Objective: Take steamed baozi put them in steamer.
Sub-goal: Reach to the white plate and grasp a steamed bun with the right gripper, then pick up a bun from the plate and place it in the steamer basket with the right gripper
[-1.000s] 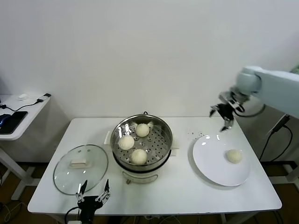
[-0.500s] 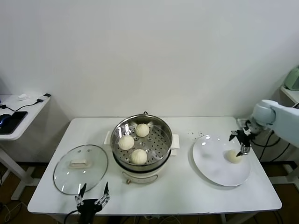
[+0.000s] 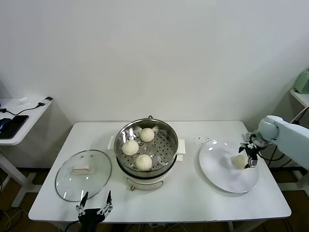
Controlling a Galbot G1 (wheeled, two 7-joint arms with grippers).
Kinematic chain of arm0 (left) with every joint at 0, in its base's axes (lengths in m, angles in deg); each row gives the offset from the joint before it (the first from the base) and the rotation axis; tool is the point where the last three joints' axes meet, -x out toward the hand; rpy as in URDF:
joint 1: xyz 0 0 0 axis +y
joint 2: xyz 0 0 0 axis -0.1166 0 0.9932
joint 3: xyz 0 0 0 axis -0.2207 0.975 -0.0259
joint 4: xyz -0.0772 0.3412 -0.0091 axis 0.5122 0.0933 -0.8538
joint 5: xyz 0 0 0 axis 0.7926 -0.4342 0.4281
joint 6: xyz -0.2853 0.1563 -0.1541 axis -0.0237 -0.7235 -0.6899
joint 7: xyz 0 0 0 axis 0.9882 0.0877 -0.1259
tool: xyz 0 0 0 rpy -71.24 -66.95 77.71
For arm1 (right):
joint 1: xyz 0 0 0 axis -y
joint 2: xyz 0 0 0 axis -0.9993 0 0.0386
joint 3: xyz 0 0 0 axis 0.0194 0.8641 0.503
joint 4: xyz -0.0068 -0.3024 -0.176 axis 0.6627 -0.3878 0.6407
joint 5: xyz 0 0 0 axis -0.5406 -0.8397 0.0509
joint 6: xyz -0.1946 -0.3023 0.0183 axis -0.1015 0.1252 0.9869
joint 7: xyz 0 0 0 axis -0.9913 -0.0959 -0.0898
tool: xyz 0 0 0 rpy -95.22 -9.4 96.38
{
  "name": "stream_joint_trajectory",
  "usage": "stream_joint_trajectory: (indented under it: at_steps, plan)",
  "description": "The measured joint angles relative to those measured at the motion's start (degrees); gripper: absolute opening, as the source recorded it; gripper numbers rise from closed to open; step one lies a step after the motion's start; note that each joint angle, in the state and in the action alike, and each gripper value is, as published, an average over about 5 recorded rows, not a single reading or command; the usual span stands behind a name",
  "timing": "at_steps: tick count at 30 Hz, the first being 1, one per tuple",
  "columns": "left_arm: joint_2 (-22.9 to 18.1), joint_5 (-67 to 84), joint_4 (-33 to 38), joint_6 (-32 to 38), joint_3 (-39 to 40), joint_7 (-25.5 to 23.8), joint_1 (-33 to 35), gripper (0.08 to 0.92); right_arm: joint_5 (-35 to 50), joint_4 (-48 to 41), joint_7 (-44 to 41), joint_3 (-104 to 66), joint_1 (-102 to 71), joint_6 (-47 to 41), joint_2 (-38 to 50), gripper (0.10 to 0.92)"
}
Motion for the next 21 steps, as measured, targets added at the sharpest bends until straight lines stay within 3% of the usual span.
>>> stream_joint_trajectory:
  at_steps: [4, 9, 21]
  plan:
    - [0.0, 0.0, -0.1, 0.1, 0.0, 0.1, 0.0, 0.823, -0.9, -0.5, 0.1, -0.8, -0.9, -0.5, -0.5, 0.813]
    - [0.0, 0.0, -0.1, 0.1, 0.0, 0.1, -0.1, 0.823, -1.6, -0.6, 0.0, -1.1, -1.3, -0.8, -0.5, 0.73]
    - [0.2, 0.0, 0.1, -0.1, 0.1, 0.1, 0.0, 0.823, -1.6, 0.6, 0.0, -0.7, -0.7, -2.5, -0.1, 0.622]
